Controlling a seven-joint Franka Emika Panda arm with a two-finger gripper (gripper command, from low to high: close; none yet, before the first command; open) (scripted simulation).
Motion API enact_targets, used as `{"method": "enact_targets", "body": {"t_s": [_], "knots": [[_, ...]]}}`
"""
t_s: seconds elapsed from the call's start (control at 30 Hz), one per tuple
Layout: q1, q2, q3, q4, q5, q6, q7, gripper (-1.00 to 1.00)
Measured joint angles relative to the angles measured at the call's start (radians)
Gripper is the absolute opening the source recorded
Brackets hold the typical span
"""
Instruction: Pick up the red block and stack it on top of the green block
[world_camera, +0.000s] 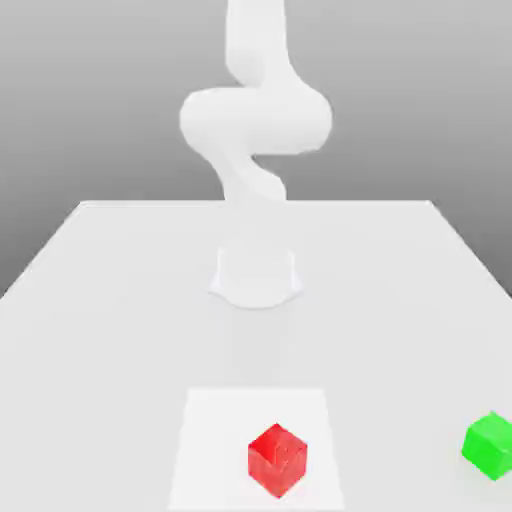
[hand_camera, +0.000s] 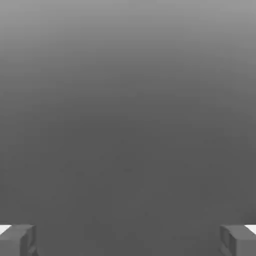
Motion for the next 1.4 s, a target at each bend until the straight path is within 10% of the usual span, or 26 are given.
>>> {"method": "enact_targets", "body": {"t_s": [0.5, 0.97, 1.0, 1.4], "knots": [[-0.168, 0.553, 0.181, -0.142, -0.126, 0.227, 0.549, 0.00], [-0.100, 1.041, 0.119, -0.204, -0.161, 0.516, 0.857, 0.00], [-0.091, 1.060, 0.108, -0.201, -0.170, 0.531, 0.864, -1.00], [-0.135, 0.898, 0.172, -0.228, -0.081, 0.400, 0.799, -1.00]]}}
